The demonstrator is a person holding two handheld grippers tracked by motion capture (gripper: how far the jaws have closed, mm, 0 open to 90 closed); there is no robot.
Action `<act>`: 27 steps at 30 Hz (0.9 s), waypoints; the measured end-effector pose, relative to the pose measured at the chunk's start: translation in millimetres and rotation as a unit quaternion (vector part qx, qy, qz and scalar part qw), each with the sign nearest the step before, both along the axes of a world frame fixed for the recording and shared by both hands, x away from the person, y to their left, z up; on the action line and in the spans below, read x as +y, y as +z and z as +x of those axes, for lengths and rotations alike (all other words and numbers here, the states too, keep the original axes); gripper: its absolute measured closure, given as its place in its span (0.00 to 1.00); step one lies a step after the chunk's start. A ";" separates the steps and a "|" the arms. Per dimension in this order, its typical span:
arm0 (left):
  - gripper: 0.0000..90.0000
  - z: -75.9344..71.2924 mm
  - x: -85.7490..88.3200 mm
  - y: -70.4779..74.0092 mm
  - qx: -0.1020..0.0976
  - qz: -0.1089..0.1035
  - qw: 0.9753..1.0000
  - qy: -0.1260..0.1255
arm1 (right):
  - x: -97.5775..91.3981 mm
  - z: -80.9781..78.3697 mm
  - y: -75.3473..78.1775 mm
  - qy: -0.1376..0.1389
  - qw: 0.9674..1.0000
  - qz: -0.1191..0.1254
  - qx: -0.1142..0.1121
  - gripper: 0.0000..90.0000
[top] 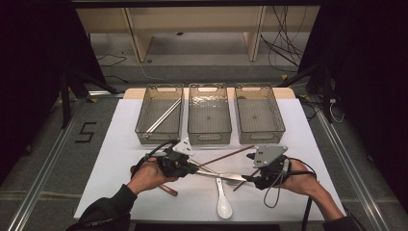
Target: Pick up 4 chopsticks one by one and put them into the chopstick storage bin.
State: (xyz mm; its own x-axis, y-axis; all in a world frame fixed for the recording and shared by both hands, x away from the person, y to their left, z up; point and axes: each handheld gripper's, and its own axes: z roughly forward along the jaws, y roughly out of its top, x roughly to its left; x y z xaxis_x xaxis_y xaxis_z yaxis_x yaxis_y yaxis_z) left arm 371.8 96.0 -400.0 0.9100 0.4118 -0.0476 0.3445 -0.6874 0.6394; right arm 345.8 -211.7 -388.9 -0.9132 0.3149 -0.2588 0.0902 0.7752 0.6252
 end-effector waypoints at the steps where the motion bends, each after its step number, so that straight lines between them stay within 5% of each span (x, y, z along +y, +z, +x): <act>1: 0.95 1.1 2.1 0.8 0.000 -0.005 1.000 0.007 | -2.6 0.5 -0.7 -0.009 1.000 0.011 0.003 0.37; 5: 0.95 5.4 11.0 4.5 -0.007 -0.015 0.999 0.028 | -13.8 1.2 -3.6 -0.049 0.996 0.072 0.021 0.34; 8: 0.95 8.9 17.5 7.2 -0.011 -0.023 0.999 0.042 | -21.7 0.3 -6.6 -0.076 0.989 0.119 0.038 0.31; 12: 0.95 13.8 25.8 9.7 -0.011 -0.035 0.997 0.066 | -29.5 -0.4 -7.1 -0.099 0.982 0.151 0.046 0.28; 23: 0.95 32.4 48.5 20.0 -0.021 -0.061 0.989 0.133 | -34.6 -4.6 -8.7 -0.125 0.978 0.162 0.049 0.25; 27: 0.95 42.1 57.3 24.0 -0.027 -0.072 0.984 0.159 | -35.0 -6.5 -11.0 -0.124 0.979 0.155 0.051 0.23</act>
State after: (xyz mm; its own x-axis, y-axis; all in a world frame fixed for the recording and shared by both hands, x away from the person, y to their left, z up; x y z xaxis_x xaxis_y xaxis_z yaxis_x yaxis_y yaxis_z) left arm 413.8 153.3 -376.0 0.7390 0.6686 -0.0827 0.4909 -0.4505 0.7457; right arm 339.3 -246.6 -399.9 -0.8147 0.5793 -0.0270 0.3265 0.4967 0.8042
